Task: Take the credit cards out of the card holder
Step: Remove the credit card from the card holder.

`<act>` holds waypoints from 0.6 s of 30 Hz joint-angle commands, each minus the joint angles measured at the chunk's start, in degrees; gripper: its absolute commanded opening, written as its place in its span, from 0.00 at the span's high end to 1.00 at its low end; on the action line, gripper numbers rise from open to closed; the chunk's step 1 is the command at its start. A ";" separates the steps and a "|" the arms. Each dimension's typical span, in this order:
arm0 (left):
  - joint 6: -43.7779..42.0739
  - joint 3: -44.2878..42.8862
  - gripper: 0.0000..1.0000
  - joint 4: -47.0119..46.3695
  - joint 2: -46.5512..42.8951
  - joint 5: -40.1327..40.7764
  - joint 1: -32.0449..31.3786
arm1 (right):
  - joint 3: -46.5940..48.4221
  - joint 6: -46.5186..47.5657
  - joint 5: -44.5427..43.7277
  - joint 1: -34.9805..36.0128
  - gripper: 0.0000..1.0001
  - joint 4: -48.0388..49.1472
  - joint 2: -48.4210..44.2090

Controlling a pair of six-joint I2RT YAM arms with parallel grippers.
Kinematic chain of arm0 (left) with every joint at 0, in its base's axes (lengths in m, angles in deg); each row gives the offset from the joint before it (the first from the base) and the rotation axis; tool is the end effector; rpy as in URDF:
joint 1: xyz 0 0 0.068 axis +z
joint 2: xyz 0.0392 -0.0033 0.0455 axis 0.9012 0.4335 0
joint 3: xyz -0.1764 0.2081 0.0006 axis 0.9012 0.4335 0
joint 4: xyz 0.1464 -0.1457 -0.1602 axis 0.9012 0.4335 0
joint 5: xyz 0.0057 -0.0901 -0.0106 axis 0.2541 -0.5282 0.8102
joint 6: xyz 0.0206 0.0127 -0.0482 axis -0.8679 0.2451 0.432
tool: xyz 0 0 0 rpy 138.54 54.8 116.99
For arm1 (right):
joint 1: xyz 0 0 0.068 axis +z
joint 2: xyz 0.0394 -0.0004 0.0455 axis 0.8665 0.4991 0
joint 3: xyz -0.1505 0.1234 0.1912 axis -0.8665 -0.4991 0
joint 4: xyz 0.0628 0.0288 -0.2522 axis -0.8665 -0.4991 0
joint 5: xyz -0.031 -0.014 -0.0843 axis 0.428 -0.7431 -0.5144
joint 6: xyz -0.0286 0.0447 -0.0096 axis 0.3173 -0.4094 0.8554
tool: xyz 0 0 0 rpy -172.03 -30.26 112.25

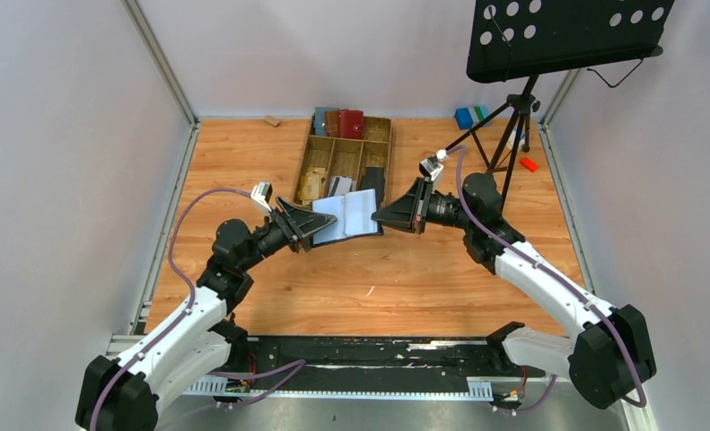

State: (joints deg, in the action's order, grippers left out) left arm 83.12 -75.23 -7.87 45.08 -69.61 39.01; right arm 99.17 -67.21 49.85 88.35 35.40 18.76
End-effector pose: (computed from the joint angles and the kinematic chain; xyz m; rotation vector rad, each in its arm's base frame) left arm 0.1635 -0.0952 0.2640 -0.4966 1.8049 -1.7916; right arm 0.2144 0.1445 0.3085 0.0607 2.0735 1.8897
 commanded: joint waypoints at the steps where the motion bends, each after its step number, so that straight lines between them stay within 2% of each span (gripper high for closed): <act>1: -0.58 -3.79 0.48 -6.45 0.43 -2.33 0.32 | 6.37 5.28 1.46 1.23 0.99 -6.19 0.37; 2: -1.56 -4.17 0.59 -4.42 -0.05 -1.82 0.34 | 7.71 7.38 1.00 1.46 0.89 -9.58 0.38; 4: -5.15 -5.72 0.84 2.25 -0.83 -1.53 0.34 | 8.80 9.71 -0.11 1.86 0.51 -11.12 -0.45; 5: -7.45 -6.91 0.93 6.06 -0.89 -1.77 0.34 | 8.68 9.81 -0.56 1.92 0.38 -10.33 -1.33; 6: -9.18 -7.65 1.00 8.39 -0.98 -1.88 0.34 | 8.41 9.98 -1.13 1.94 0.31 -9.89 -2.20; 9: -8.17 -7.54 1.00 7.66 -1.47 -1.18 0.34 | 6.97 10.07 -2.55 1.90 0.23 -9.95 -4.38; 11: -7.10 -7.18 1.00 5.48 -1.65 -0.93 0.34 | 5.62 9.13 -2.73 1.86 0.22 -8.61 -4.84; 12: -6.79 -7.06 1.00 4.29 -1.43 -1.19 0.34 | 4.93 8.36 -2.62 1.85 0.27 -7.11 -4.87; 16: -7.20 -6.97 1.00 4.54 -1.57 -1.87 0.34 | 4.64 7.69 -2.23 1.86 0.58 -4.50 -4.21; 18: -7.27 -6.71 1.00 4.87 -2.30 -1.32 0.34 | 5.41 8.17 -1.85 1.90 0.63 -5.12 -3.40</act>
State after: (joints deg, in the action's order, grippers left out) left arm 77.24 -80.71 -1.33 44.32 -70.75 39.23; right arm 103.72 -59.39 48.10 89.99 27.35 14.76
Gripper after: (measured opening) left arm 0.084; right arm 0.412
